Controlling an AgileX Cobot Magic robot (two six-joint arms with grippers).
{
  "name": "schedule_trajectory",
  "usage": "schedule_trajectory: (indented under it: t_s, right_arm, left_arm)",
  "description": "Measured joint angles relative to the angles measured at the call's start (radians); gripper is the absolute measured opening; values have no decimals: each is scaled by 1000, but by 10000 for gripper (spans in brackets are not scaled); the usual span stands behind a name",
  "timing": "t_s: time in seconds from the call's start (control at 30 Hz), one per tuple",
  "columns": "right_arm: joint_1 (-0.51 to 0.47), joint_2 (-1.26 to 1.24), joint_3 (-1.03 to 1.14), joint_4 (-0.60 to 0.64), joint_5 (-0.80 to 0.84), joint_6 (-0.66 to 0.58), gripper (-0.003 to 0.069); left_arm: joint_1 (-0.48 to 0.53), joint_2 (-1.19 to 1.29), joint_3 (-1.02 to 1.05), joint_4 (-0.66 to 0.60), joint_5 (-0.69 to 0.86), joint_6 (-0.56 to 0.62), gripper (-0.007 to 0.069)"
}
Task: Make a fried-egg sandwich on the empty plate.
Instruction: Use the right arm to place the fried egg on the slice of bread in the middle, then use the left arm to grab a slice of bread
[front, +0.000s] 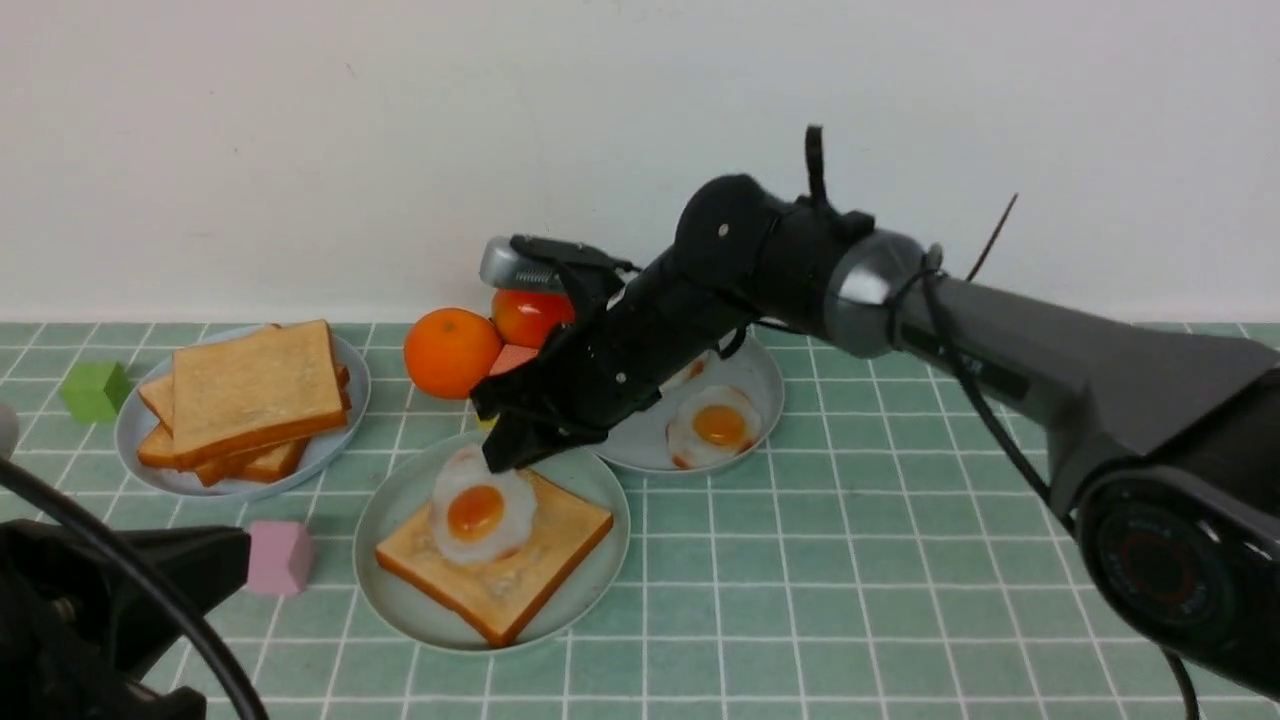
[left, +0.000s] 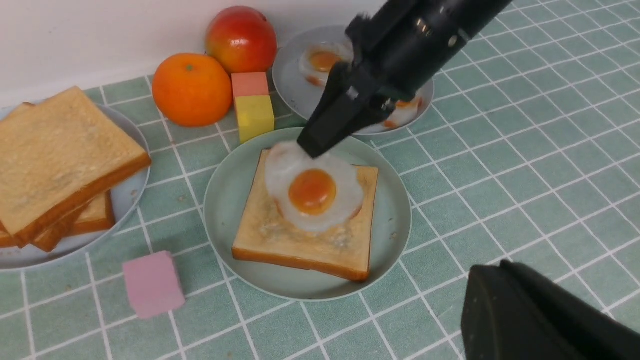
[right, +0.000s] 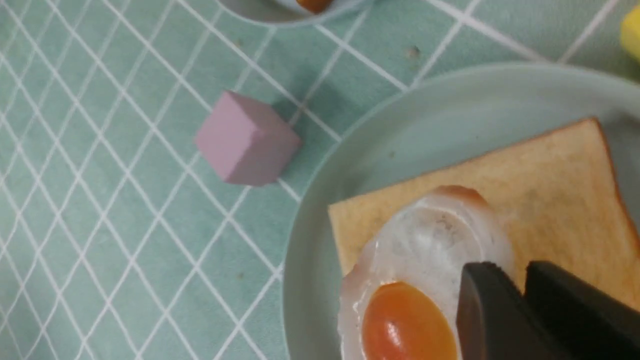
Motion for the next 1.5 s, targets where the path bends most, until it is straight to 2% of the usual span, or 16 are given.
schedule_trajectory:
  t_s: [0.17, 0.23, 0.37, 0.4, 0.43, 0.47, 0.57, 0.67, 0.87, 1.03, 1.17, 1.23, 1.3, 1.33, 1.4, 1.5]
  right_arm:
    - [0, 25, 3, 2, -4, 43, 146]
    - [0, 31, 3, -1, 1, 45, 213]
    - [-5, 23, 3, -23, 25, 46, 397]
    - [-6, 23, 3, -25, 28, 46, 397]
    - [-16, 0, 4, -38, 57, 49, 444]
    - [-24, -21, 5, -52, 81, 54, 451]
    - [-51, -117, 6, -120, 189, 77, 405]
    - [-71, -244, 6, -214, 299, 92, 267]
    - [-70, -529, 65, -437, 335, 178, 3]
    - [-71, -813, 272, -571, 346, 267, -10]
    - [-71, -995, 453, -583, 352, 305, -3]
    - [-71, -1123, 606, -583, 351, 315, 0]
    - [-71, -1221, 731, -586, 316, 316, 1]
    - [-71, -1245, 761, -588, 301, 316, 1]
    - [-71, -1321, 850, -593, 251, 315, 3]
    - [-71, -1392, 917, -604, 208, 305, 3]
  left_arm:
    - [0, 0, 0, 2, 0, 0, -9]
    - [0, 0, 0, 2, 0, 0, -9]
    - [0, 0, 0, 2, 0, 0, -8]
    - [0, 0, 0, 2, 0, 0, -8]
    - [0, 0, 0, 2, 1, 0, -6]
    - [0, 0, 0, -1, 5, 0, -6]
    - [0, 8, 0, -21, 23, -1, -3]
    - [0, 66, 0, -45, 40, -2, -3]
    - [0, 298, -62, -63, 89, -1, -3]
    - [10, 515, -221, -39, 179, 80, -13]
    - [91, 638, -330, -42, 189, 176, -13]
    - [193, 728, -407, -69, 191, 274, -13]
    - [304, 807, -481, -115, 192, 434, -13]
    - [332, 829, -499, -130, 193, 487, -13]
    - [433, 919, -573, -188, 204, 696, -13]
    - [529, 1025, -673, -267, 254, 887, -13]
